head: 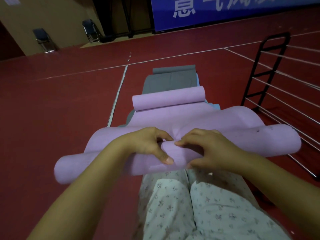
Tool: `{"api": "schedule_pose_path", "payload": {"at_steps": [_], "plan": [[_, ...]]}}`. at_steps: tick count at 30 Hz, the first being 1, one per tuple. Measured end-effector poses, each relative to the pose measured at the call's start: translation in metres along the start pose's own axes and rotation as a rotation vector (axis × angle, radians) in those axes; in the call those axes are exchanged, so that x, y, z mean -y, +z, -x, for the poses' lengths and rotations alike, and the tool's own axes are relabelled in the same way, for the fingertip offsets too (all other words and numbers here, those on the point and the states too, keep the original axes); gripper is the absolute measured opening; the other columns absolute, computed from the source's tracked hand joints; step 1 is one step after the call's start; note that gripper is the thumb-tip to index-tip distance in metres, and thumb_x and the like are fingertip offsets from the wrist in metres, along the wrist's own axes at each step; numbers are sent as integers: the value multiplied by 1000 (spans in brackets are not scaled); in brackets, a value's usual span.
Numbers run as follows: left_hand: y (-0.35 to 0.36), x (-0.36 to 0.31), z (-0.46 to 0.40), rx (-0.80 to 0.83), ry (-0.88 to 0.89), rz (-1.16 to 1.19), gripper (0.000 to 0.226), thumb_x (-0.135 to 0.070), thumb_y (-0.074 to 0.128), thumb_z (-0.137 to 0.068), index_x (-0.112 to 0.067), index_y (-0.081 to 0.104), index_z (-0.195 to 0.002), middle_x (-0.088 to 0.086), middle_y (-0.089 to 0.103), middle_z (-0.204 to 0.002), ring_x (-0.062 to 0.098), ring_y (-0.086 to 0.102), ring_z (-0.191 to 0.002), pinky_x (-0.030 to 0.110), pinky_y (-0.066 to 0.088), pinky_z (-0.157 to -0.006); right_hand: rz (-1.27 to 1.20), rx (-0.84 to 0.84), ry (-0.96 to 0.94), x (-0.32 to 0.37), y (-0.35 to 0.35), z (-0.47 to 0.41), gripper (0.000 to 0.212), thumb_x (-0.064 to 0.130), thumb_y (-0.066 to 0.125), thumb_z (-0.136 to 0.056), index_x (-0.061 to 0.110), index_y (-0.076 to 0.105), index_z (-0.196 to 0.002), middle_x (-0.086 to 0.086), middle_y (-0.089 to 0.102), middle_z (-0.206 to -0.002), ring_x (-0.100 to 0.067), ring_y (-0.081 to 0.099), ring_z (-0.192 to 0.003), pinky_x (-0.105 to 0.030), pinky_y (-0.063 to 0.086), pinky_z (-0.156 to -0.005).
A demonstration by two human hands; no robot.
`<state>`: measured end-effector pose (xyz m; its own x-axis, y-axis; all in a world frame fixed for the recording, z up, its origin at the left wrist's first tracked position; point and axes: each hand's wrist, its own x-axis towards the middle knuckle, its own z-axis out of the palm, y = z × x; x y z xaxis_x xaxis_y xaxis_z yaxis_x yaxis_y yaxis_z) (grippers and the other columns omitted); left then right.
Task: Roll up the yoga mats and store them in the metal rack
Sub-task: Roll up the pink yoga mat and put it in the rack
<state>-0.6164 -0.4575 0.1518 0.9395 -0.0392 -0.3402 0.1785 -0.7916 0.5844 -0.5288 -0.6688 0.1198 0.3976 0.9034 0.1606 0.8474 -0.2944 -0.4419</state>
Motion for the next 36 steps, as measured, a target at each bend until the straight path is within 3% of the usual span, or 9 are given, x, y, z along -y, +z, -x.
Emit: {"api": "schedule_pose_path", "payload": {"at_steps": [2, 4, 6, 8, 12, 25, 29, 32, 36], "plan": [[3, 3, 7, -58, 29, -81, 57, -46, 83, -59, -34, 64, -112, -16, 66, -106, 3, 60, -97, 19, 46, -86, -37, 33, 20, -1, -3, -5, 71, 64, 62, -55, 49, 54, -124, 18, 56, -116, -1, 53, -109, -39, 44, -93], [8, 7, 17, -291, 132, -272, 63, -56, 77, -63, -27, 64, -118, -9, 65, -113, 9, 60, -102, 29, 46, -91, -91, 38, 23, -3, -6, -10, 68, 54, 72, -57, 49, 55, -123, 16, 57, -114, 0, 54, -105, -31, 45, -93], [16, 9, 27, -558, 297, -504, 67, -65, 63, -65, -24, 64, -117, -3, 66, -111, 19, 63, -100, 42, 49, -87, -147, 54, 26, -6, -11, -16, 64, 42, 81, -62, 47, 57, -121, 13, 58, -110, 0, 56, -101, -21, 44, -91], [25, 5, 32, -631, 382, -564, 61, -62, 58, -69, -29, 56, -120, -1, 64, -113, 23, 63, -100, 45, 51, -83, -185, 86, 14, -9, -16, -23, 58, 32, 83, -67, 44, 59, -118, 17, 59, -108, 4, 55, -101, -12, 42, -87], [46, -1, 34, -607, 376, -596, 66, -64, 56, -65, -41, 44, -125, -5, 55, -118, 21, 56, -104, 39, 48, -78, -207, 132, 2, -14, -20, -33, 53, 30, 83, -69, 41, 61, -116, 34, 58, -104, 14, 51, -105, -9, 40, -91], [20, -8, 4, -434, 184, -439, 73, -49, 77, -67, -37, 50, -134, 0, 50, -111, 26, 51, -103, 40, 45, -88, -262, 233, 45, -25, -29, -55, 44, 32, 78, -76, 41, 59, -116, 28, 60, -115, 10, 52, -110, -15, 38, -97], [8, -11, 0, -384, 198, -366, 69, -42, 80, -70, -35, 53, -132, -4, 46, -103, 16, 51, -93, 24, 38, -81, -153, 71, 17, -28, -31, -50, 57, 44, 78, -72, 39, 55, -124, 23, 55, -122, 7, 49, -112, -9, 35, -94], [-2, -12, -4, -325, 166, -341, 67, -42, 78, -72, -34, 51, -133, -3, 48, -105, 13, 50, -94, 17, 31, -77, -24, -156, -121, -26, -27, -39, 59, 55, 66, -69, 27, 61, -121, 11, 59, -118, -2, 51, -109, -16, 38, -93], [-16, -17, -11, -224, 101, -341, 64, -42, 76, -76, -35, 50, -134, -1, 53, -117, 13, 51, -103, 16, 33, -82, 108, -208, -221, -25, -12, -24, 54, 51, 62, -65, 26, 64, -113, 4, 62, -113, -11, 57, -101, -26, 45, -85]]}}
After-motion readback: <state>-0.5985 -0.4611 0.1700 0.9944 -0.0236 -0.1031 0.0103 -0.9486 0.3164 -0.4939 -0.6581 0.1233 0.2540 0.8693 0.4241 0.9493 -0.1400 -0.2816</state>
